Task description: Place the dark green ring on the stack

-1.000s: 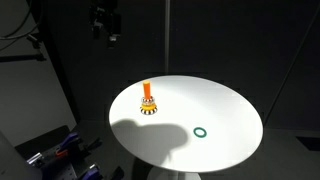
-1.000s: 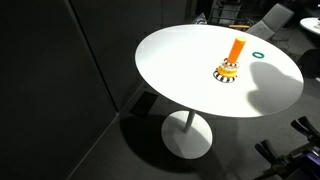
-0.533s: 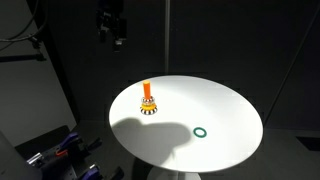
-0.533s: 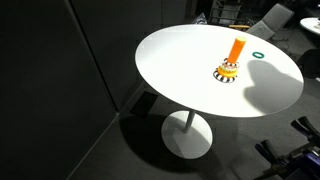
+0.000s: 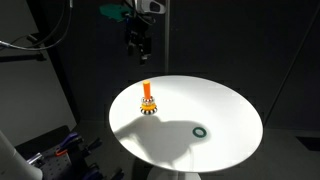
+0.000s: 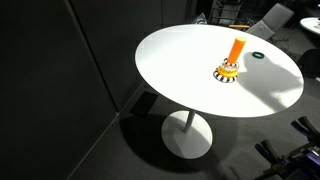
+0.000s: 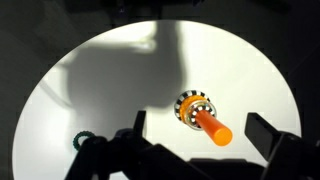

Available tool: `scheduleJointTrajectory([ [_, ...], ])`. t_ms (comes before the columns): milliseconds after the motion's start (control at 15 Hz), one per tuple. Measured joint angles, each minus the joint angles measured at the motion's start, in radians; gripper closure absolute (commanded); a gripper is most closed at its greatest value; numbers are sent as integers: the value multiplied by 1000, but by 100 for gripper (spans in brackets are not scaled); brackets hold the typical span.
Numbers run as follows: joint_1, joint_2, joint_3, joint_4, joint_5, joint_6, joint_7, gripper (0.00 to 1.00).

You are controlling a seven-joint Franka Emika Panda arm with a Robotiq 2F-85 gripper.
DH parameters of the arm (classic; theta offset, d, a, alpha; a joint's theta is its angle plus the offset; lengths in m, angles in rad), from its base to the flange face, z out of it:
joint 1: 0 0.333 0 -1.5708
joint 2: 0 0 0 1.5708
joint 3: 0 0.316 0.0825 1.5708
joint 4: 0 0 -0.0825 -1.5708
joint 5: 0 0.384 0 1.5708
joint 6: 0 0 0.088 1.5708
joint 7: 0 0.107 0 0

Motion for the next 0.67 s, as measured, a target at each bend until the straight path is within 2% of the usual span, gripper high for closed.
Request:
scheduleJointTrajectory([
  [667,-60,287,-23,129,-39,238,22,0],
])
